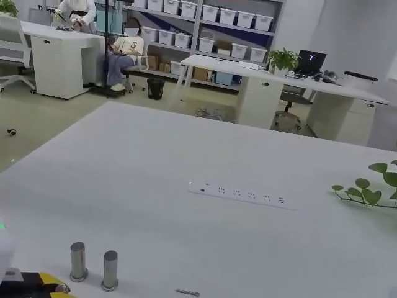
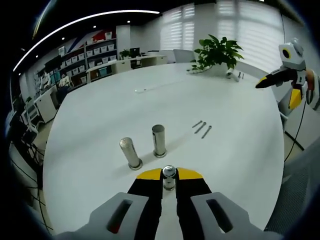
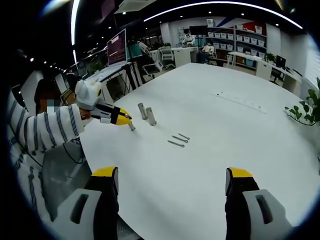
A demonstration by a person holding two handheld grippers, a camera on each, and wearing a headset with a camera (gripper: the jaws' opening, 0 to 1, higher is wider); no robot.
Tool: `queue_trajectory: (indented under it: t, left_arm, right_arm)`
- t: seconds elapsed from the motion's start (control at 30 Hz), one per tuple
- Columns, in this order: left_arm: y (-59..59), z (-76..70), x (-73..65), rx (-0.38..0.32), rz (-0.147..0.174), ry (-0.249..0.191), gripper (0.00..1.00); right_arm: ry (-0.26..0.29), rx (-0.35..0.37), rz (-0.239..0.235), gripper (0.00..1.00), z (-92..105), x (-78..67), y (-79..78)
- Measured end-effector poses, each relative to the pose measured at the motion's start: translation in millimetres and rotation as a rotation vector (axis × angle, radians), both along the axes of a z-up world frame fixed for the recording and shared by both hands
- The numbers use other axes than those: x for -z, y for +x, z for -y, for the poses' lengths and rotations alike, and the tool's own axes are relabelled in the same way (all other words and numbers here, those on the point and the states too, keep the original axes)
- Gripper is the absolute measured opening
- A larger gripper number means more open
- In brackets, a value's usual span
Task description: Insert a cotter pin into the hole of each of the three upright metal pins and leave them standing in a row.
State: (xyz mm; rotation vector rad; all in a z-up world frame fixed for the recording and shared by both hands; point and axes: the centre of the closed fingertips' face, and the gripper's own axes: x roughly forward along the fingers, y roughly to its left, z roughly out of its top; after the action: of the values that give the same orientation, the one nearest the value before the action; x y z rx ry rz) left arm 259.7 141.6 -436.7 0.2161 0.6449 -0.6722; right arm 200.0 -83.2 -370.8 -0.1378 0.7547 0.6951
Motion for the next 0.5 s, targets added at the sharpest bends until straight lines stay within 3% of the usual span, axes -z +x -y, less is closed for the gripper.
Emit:
queue_trajectory:
  t: [0.23, 0.5]
  left_arm:
    - [-14.0, 14.2, -10.1, 0.044, 0.017, -0.010, 0.05]
    - [-33.6, 29.4, -7.8, 0.104, 0.013, 0.004, 0.05]
  right_arm:
    - [0.001, -0.018, 0.007, 0.88, -5.2, -2.4, -3.5]
    - [0.009, -0.041, 0.017, 0.88, -12.7, -4.1, -7.9]
